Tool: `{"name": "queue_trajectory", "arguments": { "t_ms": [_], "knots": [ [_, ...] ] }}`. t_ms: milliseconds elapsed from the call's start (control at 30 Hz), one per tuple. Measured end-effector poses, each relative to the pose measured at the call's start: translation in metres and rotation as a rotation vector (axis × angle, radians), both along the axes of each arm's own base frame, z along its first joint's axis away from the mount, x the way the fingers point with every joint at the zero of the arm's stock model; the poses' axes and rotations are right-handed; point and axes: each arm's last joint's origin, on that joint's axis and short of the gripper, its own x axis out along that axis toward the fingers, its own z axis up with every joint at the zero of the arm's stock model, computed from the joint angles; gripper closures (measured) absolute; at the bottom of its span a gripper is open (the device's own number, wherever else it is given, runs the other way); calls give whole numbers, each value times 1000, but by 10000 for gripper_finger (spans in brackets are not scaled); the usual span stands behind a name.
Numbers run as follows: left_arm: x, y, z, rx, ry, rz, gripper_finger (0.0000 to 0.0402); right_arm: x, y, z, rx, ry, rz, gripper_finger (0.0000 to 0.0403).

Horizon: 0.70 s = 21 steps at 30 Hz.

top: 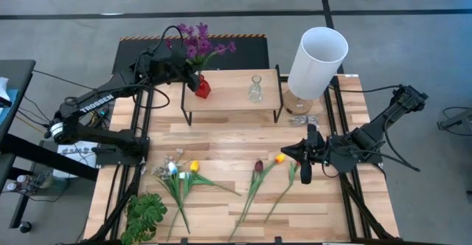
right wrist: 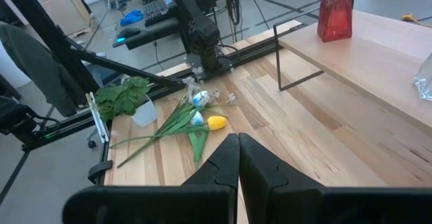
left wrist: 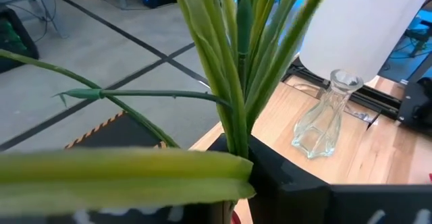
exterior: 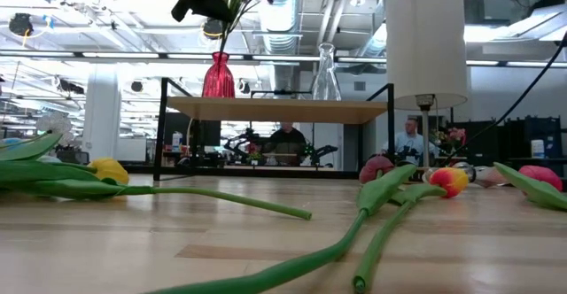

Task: Pick and place flowers into a vace then onto a shelf
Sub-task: Put the violet flowers into the red vase on the shelf, then put the red flower into the red vase on the shelf

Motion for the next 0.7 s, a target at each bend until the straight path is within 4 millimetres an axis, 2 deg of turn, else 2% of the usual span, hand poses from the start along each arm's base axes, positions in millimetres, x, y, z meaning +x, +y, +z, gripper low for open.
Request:
{"name": "queue_trajectory", "arguments": {
  "t_ms": [133,433,700],
  "knots": [
    [0,0,0,1,5,-2,359,0,0,0,1,0,1,403],
    [0,0,0,-26,-16,12,274,0,0,0,1,0,3,403],
    [-8,-5,0,-76,-11,32,250,0,0,0,2,1,4,403]
  ]
}}
